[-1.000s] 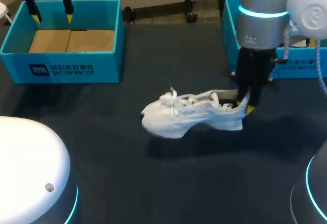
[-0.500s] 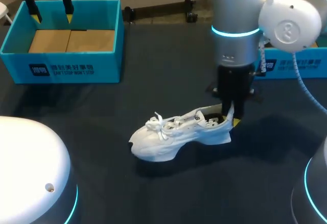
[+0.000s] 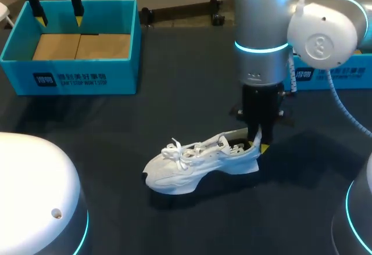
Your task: Take the shoe out of the shoebox, open the shoe tongue, remove and reinsert the insole, then place the shoe into the shoebox
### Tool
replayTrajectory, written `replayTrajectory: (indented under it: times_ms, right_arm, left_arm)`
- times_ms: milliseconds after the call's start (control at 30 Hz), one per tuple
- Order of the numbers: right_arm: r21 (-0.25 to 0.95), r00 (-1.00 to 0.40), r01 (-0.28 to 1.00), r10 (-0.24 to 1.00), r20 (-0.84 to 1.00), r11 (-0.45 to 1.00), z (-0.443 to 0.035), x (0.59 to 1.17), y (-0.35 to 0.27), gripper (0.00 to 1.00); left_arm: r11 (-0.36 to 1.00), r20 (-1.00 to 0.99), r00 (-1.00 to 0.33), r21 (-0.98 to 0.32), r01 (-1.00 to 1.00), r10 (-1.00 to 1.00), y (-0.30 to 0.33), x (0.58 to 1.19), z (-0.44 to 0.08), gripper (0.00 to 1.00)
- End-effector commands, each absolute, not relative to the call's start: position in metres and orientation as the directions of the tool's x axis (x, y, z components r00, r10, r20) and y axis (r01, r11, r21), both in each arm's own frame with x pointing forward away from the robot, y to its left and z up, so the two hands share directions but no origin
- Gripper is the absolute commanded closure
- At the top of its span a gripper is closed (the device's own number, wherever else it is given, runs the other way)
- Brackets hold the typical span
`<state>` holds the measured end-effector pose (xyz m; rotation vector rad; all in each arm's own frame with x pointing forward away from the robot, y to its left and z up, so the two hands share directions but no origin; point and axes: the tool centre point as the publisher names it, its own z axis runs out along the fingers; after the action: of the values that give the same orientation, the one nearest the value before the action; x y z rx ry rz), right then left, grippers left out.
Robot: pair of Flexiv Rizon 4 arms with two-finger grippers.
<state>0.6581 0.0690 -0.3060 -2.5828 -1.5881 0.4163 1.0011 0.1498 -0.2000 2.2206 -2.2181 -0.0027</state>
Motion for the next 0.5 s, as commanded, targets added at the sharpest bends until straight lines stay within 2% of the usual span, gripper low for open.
replayTrajectory:
  times_ms: [33, 500]
  right_arm:
    - [-0.186, 0.474, 0.842, 0.86, -0.19, -0.506, -0.31, 0.652, 0.08, 1.0]
    - [-0.218, 0.521, 0.811, 0.84, -0.153, -0.542, -0.329, 0.65, 0.091, 1.0]
  left_arm:
    - [-0.001, 0.001, 0.001, 0.002, -1.0, -1.0, 0.15, 1.001, -0.2, 0.0]
    - [-0.001, 0.001, 0.001, 0.002, -1.0, -1.0, 0.15, 1.001, -0.2, 0.0]
